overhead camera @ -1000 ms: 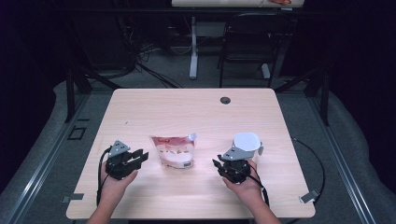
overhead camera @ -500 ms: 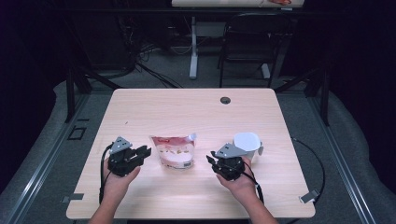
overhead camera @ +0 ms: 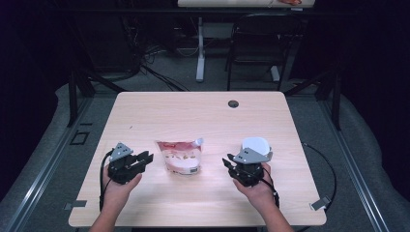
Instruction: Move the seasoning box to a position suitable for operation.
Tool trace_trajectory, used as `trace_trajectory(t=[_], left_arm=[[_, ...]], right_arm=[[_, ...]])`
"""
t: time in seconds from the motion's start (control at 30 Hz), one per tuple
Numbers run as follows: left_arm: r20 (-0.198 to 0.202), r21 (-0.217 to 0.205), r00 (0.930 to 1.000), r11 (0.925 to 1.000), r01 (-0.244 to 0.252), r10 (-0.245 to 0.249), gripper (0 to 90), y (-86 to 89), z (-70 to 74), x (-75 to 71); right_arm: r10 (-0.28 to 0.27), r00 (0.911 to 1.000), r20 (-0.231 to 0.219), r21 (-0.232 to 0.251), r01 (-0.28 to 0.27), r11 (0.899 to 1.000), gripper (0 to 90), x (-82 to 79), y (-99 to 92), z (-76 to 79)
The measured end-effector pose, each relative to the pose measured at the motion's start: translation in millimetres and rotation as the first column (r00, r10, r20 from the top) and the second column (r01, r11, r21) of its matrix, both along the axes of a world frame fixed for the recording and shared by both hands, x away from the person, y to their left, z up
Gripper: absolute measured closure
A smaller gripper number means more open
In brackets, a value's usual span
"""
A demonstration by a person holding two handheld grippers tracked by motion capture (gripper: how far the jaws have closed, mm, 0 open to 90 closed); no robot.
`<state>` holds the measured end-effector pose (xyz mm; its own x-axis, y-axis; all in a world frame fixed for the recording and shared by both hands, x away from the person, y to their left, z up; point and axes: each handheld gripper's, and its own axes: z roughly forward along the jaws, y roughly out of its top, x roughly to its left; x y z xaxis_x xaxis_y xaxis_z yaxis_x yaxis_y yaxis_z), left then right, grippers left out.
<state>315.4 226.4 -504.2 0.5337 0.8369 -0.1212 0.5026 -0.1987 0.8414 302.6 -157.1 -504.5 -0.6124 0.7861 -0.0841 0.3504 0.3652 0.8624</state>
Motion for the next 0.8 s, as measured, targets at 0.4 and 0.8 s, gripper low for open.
trace_trajectory(t=[0.4,0.8], left_arm=[[-0.018,0.002,0.9996,0.9998,-0.02,0.02,71.0,7.6,-2.6,-2.6],[-0.012,-0.001,0.9998,0.9999,-0.016,0.016,70.3,12.0,-2.4,-1.4]], right_arm=[[-0.104,0.993,0.057,-0.003,0.104,0.995,69.3,-7.0,-41.2,27.7],[-0.215,0.9753,0.053,0.009,0.214,0.977,65.8,-11.6,-82.2,32.2]])
